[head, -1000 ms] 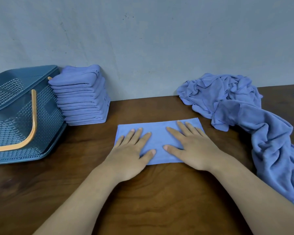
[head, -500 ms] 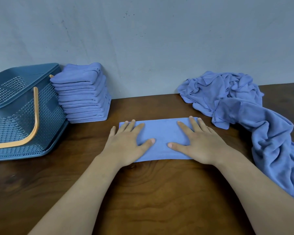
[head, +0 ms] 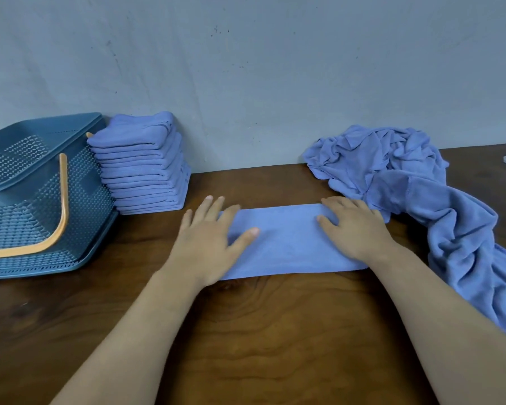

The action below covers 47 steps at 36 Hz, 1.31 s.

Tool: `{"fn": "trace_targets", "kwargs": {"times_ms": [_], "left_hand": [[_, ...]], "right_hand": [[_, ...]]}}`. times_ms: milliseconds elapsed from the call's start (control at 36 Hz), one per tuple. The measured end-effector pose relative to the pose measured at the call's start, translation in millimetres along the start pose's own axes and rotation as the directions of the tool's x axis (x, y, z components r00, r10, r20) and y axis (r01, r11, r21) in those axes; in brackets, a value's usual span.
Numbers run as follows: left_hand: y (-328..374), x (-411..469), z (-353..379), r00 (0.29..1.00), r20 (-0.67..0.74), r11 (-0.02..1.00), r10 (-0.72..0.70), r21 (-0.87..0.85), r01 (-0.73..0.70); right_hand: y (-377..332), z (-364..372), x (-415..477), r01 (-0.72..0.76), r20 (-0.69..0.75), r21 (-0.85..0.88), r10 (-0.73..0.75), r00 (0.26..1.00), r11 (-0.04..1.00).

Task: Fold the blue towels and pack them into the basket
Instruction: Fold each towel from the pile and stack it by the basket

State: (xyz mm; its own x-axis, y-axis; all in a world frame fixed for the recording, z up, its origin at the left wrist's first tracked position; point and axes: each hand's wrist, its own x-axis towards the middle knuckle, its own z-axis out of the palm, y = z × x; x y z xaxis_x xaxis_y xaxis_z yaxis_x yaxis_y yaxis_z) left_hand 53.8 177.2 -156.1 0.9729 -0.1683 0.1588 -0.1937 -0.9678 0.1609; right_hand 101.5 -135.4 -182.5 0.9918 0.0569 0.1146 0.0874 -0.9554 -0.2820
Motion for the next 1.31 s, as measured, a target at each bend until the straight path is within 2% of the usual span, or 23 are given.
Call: {"fn": "trace_targets", "kwargs": {"times_ms": [56,83,167,222,361,472,556,722,889,1028,1167,1306], "left_hand": [[24,1,5,0.995,-0.058,0.996,0.083,-0.035,-0.085],[34,1,10,0.992,-0.030,0.992,0.120,-0.041,-0.121],[44,0,28,0.972,0.184,0.989,0.149,-0.049,-0.142],[39,2,34,0.960,0.241,0.990,0.140,-0.055,-0.131],[36,5,38,0.957,0.258,0.991,0.132,-0.053,-0.122],[36,5,39,0.960,0.252,0.992,0.123,-0.064,-0.110],[37,5,40,0.960,0.250,0.992,0.126,-0.062,-0.114],[37,5,38,0.960,0.248,0.991,0.133,-0.055,-0.123],[37,4,39,0.962,0.241,0.991,0.132,-0.061,-0.121],[36,5,41,0.963,0.235,0.991,0.134,-0.055,-0.125],[38,2,38,0.960,0.248,0.991,0.131,-0.057,-0.120],[44,-9,35,0.956,0.265,0.992,0.126,-0.053,-0.116]], "right_hand": [[0,3,1,0.002,-0.003,-0.025,-0.002,1.000,1.000],[0,3,1,0.001,-0.013,-0.025,-0.001,1.000,1.000],[-3,2,2,-0.024,-0.028,-0.013,0.023,0.999,1.000],[-5,0,3,-0.032,-0.038,-0.007,0.032,0.999,0.999],[-10,-11,16,-0.038,0.006,0.007,0.038,0.999,0.999],[-15,-17,28,-0.072,0.077,0.096,0.065,0.995,0.993],[-11,-14,31,-0.095,0.058,0.189,0.085,0.995,0.977],[-1,-29,22,-0.187,0.133,0.525,0.137,0.982,0.831],[3,-33,-21,-0.148,0.175,0.738,0.025,0.984,0.659],[6,-18,-50,-0.088,0.122,0.670,0.008,0.993,0.737],[0,-17,-47,-0.129,0.103,0.614,0.083,0.991,0.779],[10,-23,-44,-0.172,0.162,0.559,0.097,0.982,0.811]]}}
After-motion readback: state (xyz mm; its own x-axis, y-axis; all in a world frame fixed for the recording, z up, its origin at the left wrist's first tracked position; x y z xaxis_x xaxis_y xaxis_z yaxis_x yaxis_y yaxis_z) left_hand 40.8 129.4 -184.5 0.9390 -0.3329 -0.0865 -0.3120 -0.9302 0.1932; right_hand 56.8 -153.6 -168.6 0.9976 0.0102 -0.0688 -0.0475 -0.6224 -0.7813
